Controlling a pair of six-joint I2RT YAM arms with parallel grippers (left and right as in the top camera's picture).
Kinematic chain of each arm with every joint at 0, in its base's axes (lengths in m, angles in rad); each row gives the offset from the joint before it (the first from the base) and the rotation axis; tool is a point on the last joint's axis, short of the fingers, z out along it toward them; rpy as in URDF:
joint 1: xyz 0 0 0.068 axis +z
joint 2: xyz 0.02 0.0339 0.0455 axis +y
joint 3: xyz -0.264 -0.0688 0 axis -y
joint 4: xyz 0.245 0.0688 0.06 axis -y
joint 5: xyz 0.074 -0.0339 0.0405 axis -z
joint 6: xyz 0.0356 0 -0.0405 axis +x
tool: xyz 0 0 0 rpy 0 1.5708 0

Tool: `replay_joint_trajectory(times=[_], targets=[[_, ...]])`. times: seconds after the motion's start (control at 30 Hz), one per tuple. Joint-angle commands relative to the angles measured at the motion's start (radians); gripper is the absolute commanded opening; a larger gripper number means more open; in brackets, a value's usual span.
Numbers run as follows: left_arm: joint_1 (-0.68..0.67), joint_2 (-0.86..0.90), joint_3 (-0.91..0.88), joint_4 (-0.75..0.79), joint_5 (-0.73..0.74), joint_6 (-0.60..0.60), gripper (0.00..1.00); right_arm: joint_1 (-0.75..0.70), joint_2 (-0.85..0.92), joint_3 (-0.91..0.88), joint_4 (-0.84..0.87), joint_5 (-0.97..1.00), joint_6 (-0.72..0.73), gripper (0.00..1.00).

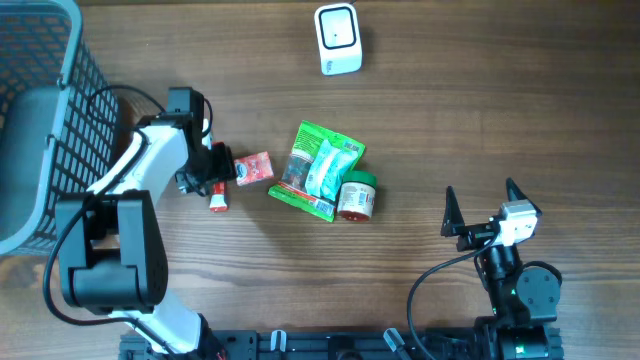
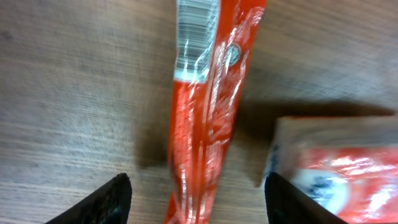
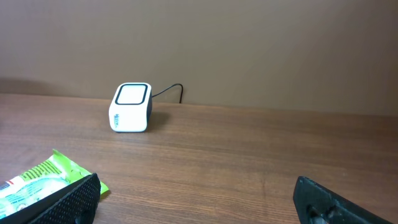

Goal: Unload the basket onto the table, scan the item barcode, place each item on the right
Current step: 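Lower the red stick onto the table beside the Kleenex pack and release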

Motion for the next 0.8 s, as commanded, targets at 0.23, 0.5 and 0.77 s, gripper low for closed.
replay_joint_trajectory(times=[0.23,0.5,0.77], targets=[[-0.077,-0.038,0.108,0.048,0.047,-0.04,0.36,-0.004,-0.002,-0.001,0.005,-0.012,-0.012,1.0],[-0.202,0.04,0.106,0.203,0.047,-0.088,0.12,-0.004,-0.002,-0.001,0.006,-0.012,-0.012,1.0],[-0.285,0.097,0.106,0.226,0.047,-0.084,0.14,-0.004,-0.002,-0.001,0.005,-0.012,-0.012,1.0]])
